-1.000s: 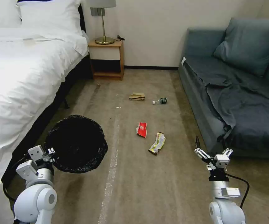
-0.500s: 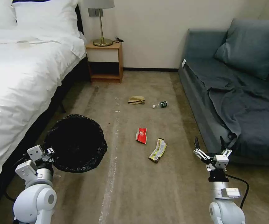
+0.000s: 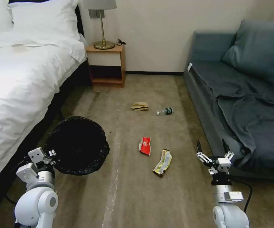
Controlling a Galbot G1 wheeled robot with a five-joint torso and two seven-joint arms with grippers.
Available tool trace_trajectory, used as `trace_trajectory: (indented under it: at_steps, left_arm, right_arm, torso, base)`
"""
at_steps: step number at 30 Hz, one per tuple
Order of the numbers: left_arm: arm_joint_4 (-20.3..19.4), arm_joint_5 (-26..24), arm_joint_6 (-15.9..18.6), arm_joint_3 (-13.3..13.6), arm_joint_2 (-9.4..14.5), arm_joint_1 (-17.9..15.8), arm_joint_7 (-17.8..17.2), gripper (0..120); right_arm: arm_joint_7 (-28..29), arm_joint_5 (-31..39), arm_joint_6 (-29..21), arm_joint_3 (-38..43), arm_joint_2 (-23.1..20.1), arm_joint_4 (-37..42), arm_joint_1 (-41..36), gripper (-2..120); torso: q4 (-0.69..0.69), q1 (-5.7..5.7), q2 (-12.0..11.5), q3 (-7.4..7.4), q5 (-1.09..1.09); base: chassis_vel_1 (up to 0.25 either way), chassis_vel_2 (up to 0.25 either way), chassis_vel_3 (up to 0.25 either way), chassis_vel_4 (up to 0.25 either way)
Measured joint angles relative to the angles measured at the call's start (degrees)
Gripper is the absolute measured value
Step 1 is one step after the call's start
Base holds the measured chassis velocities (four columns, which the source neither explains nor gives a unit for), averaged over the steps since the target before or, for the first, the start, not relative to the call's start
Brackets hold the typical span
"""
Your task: Pick up the trash bin, then pick up the garbage on the floor and place it into the trash bin.
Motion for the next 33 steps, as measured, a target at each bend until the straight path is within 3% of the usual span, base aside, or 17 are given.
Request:
trace_trajectory:
  at_steps: [22,29,33]
  left_arm:
    - [1.92,0.36,-0.32,0.39,-0.47,-0.96,0.01,3]
    - [2.92,0.72,-0.59,0.45,-0.80,-1.19,0.03,3]
    - [3.91,0.90,-1.12,0.39,-0.88,-1.30,0.24,3]
  right_arm:
    - [-1.08,-0.66,0.35,-1.35,-0.52,-3.34,0.87,100]
    - [-0.19,-2.68,1.36,-3.41,-2.22,-6.36,2.23,100]
    - [1.14,-4.20,-0.91,-5.56,-4.01,-8.17,3.43,100]
  torso:
    - [0.01,0.00,0.00,0.00,-0.01]
    - [0.01,0.00,0.00,0.00,-0.01]
    - [0.00,0.00,0.00,-0.01,-0.01]
  base:
    - [-0.085,0.089,0.089,-0.088]
    - [0.000,0.000,0.000,0.000]
    - [0.000,0.000,0.000,0.000]
